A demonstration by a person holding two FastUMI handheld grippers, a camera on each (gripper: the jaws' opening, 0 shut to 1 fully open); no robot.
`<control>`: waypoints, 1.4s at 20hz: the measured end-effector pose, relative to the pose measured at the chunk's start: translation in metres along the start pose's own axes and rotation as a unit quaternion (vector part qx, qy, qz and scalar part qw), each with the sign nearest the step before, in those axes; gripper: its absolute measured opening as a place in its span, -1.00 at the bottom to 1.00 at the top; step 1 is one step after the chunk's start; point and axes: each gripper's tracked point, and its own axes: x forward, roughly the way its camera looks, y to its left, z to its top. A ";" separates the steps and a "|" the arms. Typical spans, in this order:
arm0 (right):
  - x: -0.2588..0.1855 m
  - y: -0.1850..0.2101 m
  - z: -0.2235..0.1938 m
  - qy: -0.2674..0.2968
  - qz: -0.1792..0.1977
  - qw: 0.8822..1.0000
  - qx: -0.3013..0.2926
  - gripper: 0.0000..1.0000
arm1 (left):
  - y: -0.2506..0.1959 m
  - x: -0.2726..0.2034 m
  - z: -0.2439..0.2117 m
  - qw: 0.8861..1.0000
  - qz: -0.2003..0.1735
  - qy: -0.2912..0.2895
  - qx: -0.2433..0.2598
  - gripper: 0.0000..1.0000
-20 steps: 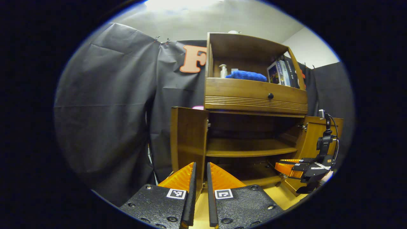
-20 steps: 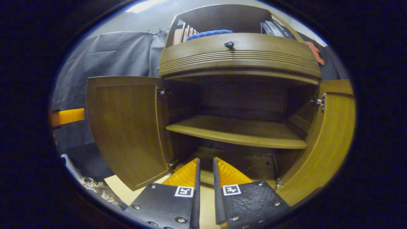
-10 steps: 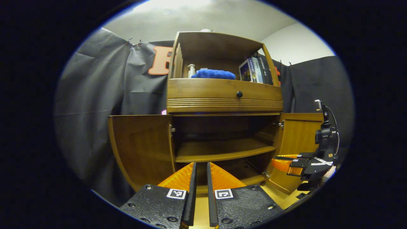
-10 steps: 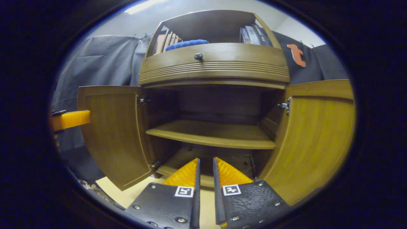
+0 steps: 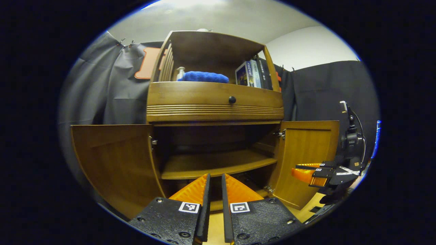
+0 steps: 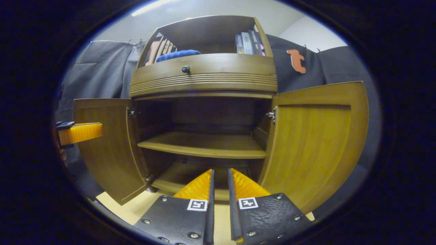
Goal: Open the right door of the double-door shoe cabinet with the right hand, and open the left door with the left hand.
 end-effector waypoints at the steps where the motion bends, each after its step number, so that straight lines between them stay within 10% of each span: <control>1: -0.003 -0.003 0.001 -0.001 -0.007 1.000 0.000 -0.62 | -0.005 0.004 -0.001 1.000 -0.009 0.001 -0.003 -0.77; 14: -0.030 -0.033 0.043 -0.043 -0.060 0.997 0.001 -0.62 | -0.045 0.056 0.017 0.998 -0.049 -0.030 0.018 -0.71; 19: -0.031 -0.036 0.059 -0.062 -0.069 0.996 -0.003 -0.53 | -0.057 0.062 0.029 0.997 -0.059 -0.048 0.026 0.14; 24: -0.037 -0.023 0.069 -0.080 -0.067 0.994 -0.027 1.00 | -0.047 0.062 0.035 0.997 -0.042 -0.058 0.020 0.97; 28: -0.032 -0.004 0.079 -0.096 -0.057 0.993 -0.036 0.96 | -0.034 0.058 0.037 0.997 -0.033 -0.063 0.012 0.99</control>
